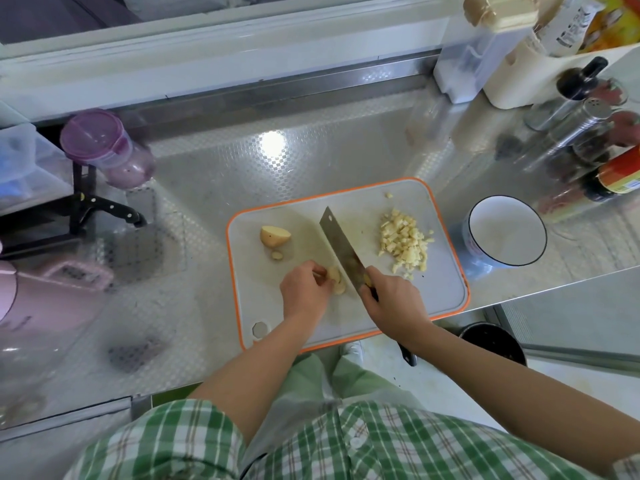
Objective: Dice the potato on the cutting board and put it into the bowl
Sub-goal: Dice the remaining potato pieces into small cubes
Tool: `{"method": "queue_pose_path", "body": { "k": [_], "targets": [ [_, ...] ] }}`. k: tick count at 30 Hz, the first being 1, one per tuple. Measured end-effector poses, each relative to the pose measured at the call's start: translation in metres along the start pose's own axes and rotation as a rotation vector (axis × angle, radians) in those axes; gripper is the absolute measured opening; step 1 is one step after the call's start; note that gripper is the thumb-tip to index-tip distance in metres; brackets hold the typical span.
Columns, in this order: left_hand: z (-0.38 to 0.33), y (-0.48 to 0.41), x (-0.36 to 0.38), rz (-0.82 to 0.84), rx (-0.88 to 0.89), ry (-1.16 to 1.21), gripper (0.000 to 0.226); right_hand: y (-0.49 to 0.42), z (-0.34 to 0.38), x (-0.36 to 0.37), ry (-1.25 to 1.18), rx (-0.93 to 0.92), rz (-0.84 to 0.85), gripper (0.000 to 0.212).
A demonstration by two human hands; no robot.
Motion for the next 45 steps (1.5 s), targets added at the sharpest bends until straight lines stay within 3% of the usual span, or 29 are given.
{"method": "queue_pose_path", "body": {
  "k": [23,35,45],
  "targets": [
    [0.013,-0.004,0.003,0.043,-0.275,0.063,0.021,-0.006,0.018,-0.001,-0.062,0.01,0.037,0.012],
    [0.015,-0.008,0.009,0.038,-0.243,0.076,0.019,-0.009,0.021,0.01,-0.07,0.062,0.159,0.009],
    [0.015,-0.01,0.008,0.08,-0.249,0.07,0.018,-0.006,0.023,0.022,-0.03,0.071,0.114,0.006]
  ]
}}
Point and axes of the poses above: each hand's wrist, its own y-axis away from the middle knuckle, its own x-axis out of the palm, z = x × y, the point moved 7 cm from there along -y, towards the middle knuckle, and after that the axes turned 8 degrees about -z, right-handed, at the moved point
